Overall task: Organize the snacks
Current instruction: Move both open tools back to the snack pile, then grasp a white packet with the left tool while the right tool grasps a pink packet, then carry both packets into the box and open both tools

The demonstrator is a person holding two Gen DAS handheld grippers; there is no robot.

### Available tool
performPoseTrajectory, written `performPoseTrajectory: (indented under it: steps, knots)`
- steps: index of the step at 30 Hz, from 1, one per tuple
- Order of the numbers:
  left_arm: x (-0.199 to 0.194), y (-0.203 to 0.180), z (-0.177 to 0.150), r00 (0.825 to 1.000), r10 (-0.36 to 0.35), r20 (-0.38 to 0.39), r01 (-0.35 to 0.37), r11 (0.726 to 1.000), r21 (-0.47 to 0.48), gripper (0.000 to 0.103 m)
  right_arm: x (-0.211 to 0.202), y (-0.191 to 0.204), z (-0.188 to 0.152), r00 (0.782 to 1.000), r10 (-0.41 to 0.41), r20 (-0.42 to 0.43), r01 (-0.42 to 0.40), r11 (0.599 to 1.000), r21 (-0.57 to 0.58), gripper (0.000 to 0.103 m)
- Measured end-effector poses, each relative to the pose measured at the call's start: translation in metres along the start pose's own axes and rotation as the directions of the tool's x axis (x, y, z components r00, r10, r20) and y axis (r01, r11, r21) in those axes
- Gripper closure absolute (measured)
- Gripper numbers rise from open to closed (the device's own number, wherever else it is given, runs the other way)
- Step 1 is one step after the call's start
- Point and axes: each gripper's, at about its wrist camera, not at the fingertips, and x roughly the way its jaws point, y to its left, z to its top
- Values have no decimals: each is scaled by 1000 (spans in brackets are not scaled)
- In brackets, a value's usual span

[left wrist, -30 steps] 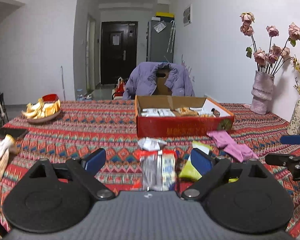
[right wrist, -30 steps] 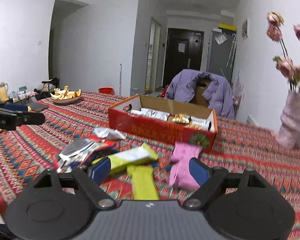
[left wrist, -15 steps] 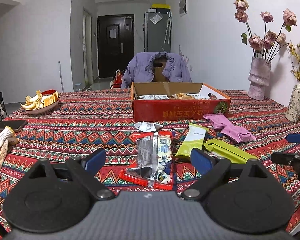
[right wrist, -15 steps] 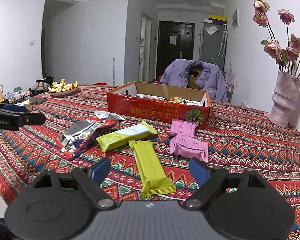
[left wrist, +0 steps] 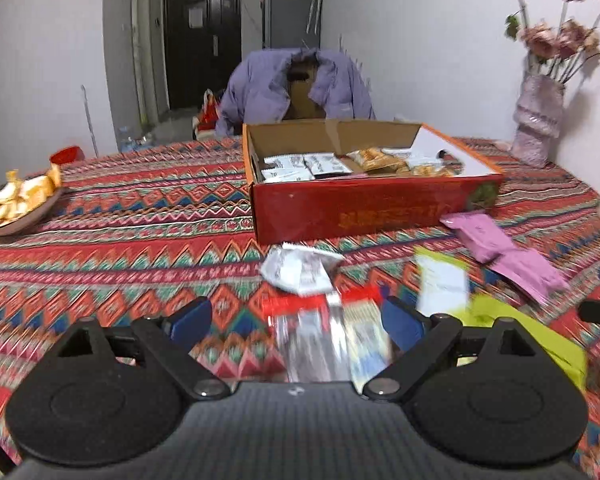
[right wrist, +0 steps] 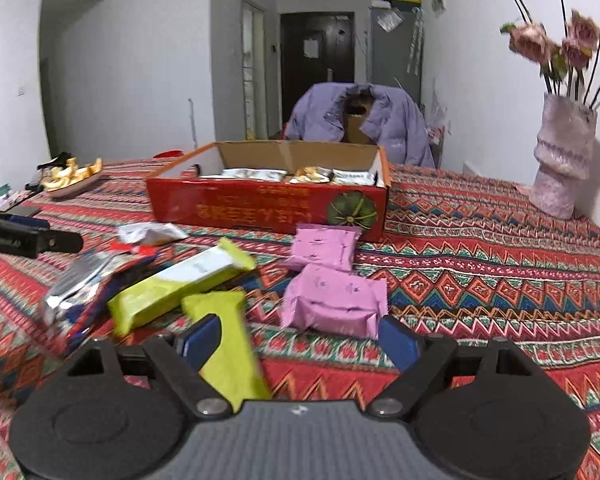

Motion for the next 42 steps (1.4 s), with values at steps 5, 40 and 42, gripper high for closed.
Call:
performPoseTrajectory:
  steps: [5,40,42]
  knots:
    - [62,9,26,998,-24,-58,23,1000,-14,11,39,-14,10,999,-16,-38,19,997,69,18]
    - [-58,10,10,991,-11,131,42,972,-233,61,-18,-23,1,1000,10,24,-11,998,65,41]
    - [-66,8,10,990,-9,140,43,969,-243,61,-25,-22,4,999,30,43,-33,997,65,41]
